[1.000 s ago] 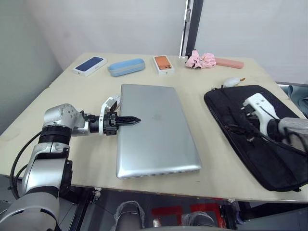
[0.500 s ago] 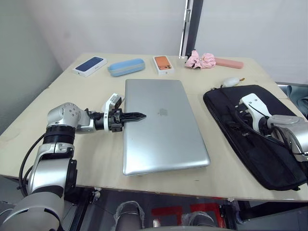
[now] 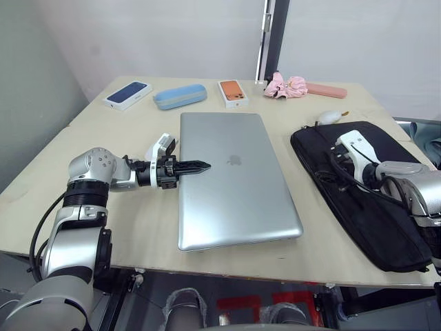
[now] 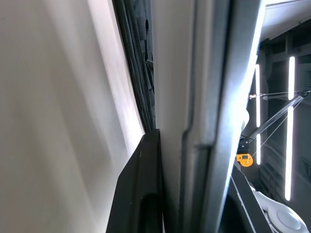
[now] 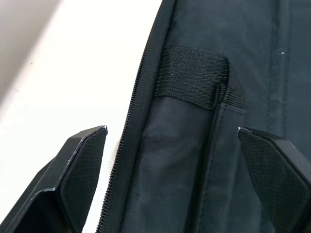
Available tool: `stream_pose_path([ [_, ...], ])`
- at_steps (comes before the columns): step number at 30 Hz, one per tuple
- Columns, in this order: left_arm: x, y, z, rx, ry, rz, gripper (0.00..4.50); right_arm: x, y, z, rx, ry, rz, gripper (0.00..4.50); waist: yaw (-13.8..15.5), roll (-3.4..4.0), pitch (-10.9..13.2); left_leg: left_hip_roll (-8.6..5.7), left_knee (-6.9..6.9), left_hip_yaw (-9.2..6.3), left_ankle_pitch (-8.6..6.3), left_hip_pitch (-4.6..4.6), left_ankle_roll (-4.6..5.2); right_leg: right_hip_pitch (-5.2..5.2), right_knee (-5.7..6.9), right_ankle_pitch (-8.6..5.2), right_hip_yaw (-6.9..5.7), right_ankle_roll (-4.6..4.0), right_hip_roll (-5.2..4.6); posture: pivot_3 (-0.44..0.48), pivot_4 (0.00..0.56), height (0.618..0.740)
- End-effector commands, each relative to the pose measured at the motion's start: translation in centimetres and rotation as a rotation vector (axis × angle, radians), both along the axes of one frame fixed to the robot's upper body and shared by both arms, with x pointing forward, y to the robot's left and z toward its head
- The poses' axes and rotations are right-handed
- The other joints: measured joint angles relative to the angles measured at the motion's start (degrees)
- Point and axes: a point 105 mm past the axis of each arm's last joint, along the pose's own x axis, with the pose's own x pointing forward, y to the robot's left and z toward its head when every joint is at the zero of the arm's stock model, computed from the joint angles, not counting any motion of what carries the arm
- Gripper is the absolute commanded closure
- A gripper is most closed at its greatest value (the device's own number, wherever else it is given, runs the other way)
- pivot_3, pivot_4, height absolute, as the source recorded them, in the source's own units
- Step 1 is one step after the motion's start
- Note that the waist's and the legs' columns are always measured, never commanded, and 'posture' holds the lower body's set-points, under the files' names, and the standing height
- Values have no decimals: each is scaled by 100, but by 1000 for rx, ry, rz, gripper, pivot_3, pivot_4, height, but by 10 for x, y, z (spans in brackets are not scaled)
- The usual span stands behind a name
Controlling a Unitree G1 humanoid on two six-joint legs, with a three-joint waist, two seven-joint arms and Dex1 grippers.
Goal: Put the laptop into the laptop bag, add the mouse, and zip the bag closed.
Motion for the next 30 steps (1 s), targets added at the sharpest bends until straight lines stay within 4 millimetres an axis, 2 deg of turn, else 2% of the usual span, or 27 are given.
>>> stream_pose_path([
  [1, -3, 4, 32, -123, -106, -14, 4193, 4, -5, -2, -22, -19, -21, 30, -1, 0, 0, 0, 0, 1, 0, 0, 0, 0, 0, 0, 1, 0, 0, 0, 150, 740],
  [6, 0, 8, 37, -133, -118, 7, 4193, 2, -14, -11, -36, -1, -25, 30, -1, 0, 0, 0, 0, -1, 0, -1, 0, 0, 0, 0, -2, 0, 0, 0, 150, 740],
  [7, 1, 9, 37, -136, -117, 13, 4193, 2, -15, -14, -35, 4, -27, 549, 0, 0, 0, 0, 0, -1, 0, -1, 0, 0, 0, 0, -1, 0, 0, 0, 150, 740],
  [13, 1, 9, 38, -144, -118, 18, 4193, 0, -14, -23, -46, 14, -13, 2483, -1, 0, 0, 0, 5, -5, 0, 3, 0, 9, 0, 0, -3, 0, 0, 0, 150, 740],
  [14, 1, 8, 38, -144, -118, 18, 4193, -1, -15, -23, -50, 14, -14, 2909, -1, 0, 0, 0, 8, -7, 0, 3, 0, 11, 0, 0, -4, 0, 0, 0, 150, 740],
  [19, 3, 7, 39, -150, -120, 19, 4193, -4, -22, -30, -83, 27, -33, 4472, 12, 0, 0, 0, 22, -24, -1, 8, 1, 36, -1, 1, -18, 0, -4, 0, 150, 740],
  [24, 4, 2, 40, -160, -123, 13, 4193, -7, -15, -28, -46, 18, -51, 4472, 28, 0, 0, -2, 25, -33, -1, 10, 1, 46, -1, 1, -26, 0, -6, 0, 150, 740],
  [26, 4, 0, 39, -162, -122, 10, 4193, -5, -11, -15, 4, -17, -67, 4472, 28, -1, 0, -2, 25, -34, -1, 10, 1, 46, -1, 1, -28, 0, -6, 0, 150, 740],
  [30, 5, -6, 36, -162, -117, -4, 4193, -2, -6, 25, 66, -88, -77, 4472, 14, 1, 1, -3, 23, -35, 0, 6, 0, 43, -2, 1, -29, 0, -5, 0, 150, 740],
])
